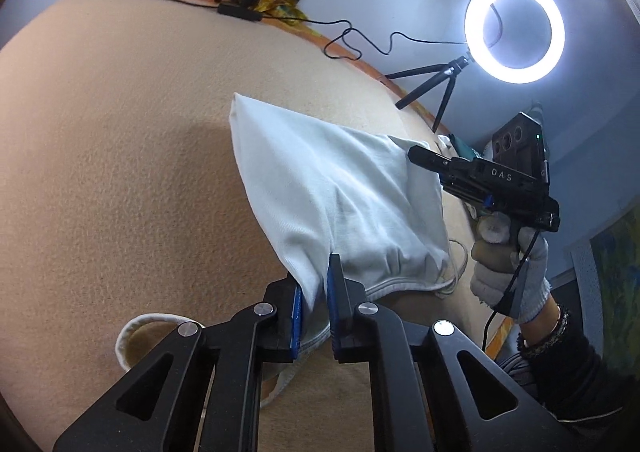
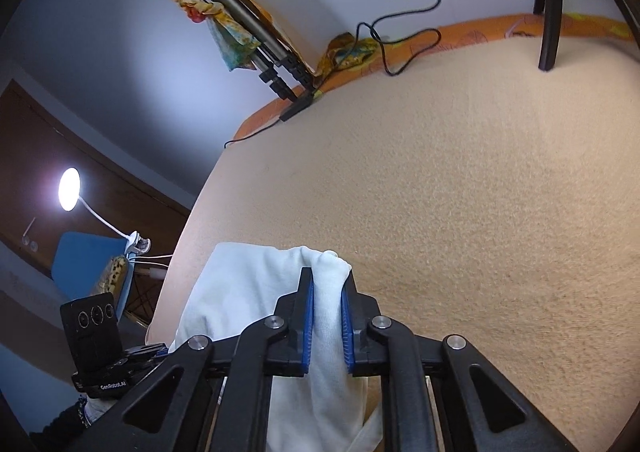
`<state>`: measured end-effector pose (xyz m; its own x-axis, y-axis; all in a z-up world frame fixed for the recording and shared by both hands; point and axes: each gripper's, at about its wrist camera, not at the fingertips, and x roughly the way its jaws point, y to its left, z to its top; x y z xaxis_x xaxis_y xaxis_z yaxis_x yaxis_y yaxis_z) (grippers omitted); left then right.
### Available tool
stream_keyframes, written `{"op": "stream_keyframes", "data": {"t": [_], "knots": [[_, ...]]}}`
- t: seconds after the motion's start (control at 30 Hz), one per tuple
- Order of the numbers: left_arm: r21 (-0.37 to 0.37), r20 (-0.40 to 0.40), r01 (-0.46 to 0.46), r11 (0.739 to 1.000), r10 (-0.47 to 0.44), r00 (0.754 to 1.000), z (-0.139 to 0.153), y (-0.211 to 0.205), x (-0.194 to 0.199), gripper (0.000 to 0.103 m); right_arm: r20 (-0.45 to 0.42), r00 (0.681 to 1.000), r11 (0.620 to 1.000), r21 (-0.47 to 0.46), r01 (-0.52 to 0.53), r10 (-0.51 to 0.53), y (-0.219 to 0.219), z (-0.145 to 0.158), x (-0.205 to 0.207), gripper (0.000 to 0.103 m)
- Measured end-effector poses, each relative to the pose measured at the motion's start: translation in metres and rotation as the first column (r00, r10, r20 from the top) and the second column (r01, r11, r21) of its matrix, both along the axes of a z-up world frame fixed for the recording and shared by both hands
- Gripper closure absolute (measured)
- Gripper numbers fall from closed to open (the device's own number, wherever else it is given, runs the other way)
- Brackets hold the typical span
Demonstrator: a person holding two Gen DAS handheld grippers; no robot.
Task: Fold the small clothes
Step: 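Lift the bundle with both tools and carry it to the green cloth stack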
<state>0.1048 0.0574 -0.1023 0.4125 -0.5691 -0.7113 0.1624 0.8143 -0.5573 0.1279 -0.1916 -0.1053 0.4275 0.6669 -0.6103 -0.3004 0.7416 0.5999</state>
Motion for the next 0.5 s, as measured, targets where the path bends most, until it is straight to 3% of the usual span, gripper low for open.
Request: {"op": "stream_keyframes", "data": {"t": [0.27, 0.5], "knots": [[0.006, 0.057, 0.058, 0.998, -0.059, 0.997, 0.015, -0.020, -0.009, 0.095, 0.095, 0.995, 1.000, -0.003, 0.025, -0.025, -0.012, 0.035, -0.022, 0.094], [-0.004, 0.120, 0.137, 0.991, -0.136, 0.983, 0.035, -0.057, -0.012, 0.095, 0.168, 0.982, 0.996, -0.011, 0.083, -0.080, -0.049, 0.066, -0.049, 0.094]]}}
